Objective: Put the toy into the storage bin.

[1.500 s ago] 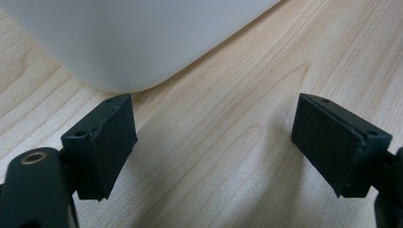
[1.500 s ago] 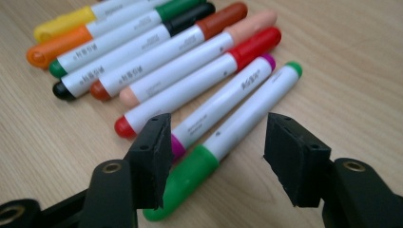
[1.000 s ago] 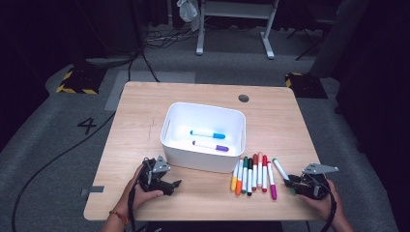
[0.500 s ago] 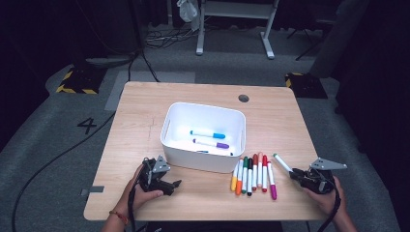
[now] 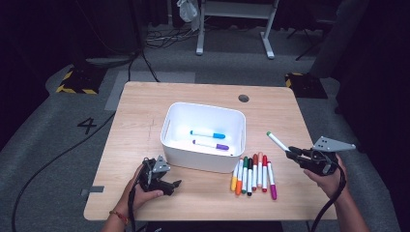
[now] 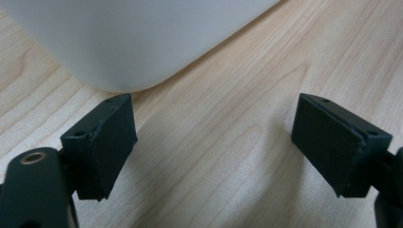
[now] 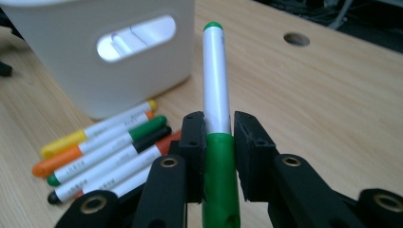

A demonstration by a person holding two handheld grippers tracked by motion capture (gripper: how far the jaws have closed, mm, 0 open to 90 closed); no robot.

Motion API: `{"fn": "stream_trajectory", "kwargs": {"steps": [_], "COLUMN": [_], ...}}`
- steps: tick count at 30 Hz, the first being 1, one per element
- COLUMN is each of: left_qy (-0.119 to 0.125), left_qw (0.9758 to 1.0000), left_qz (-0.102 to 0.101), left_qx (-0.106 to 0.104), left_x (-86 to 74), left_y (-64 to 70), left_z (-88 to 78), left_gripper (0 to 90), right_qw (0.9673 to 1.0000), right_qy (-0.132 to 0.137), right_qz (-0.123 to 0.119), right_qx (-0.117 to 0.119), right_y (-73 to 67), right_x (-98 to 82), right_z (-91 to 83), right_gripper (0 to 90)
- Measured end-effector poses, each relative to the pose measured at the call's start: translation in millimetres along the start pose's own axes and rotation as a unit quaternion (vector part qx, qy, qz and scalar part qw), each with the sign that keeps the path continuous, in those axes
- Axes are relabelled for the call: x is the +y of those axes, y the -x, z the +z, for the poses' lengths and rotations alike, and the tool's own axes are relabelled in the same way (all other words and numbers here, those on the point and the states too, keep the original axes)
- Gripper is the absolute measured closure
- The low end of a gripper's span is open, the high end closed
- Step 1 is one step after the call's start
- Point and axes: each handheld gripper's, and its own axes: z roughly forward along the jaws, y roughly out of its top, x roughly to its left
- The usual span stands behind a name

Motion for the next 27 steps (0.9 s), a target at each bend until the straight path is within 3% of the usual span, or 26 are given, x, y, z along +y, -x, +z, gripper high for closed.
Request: {"fn": "stream_trajectory", "kwargs": {"steps": [7, 14, 27], "left_qy": [0.0, 0.0, 0.0], "left_qw": [1.0, 1.0, 1.0], "left_qz": [0.0, 0.002, 0.002], "left_qx": [0.0, 0.0, -0.001], "left_x": [0.1, 0.3, 0.3], "left_y": [-0.1, -0.3, -0.4], "left_z": [0.1, 0.2, 0.3], "left_gripper": [15.1, 15.0, 15.0], "right_qw": [0.9987, 0.9951, 0.9846], "right_qy": [0.017, 0.023, 0.01], "right_qz": [-0.042, -0.078, -0.131], "right_qx": [0.026, 0.057, 0.115], "right_y": [-10.9, -27.0, -62.3], "right_x": [41.3, 79.3, 130.9], "right_z": [8.4, 23.7, 72.7], "right_gripper": [74.9, 74.9, 74.8]}}
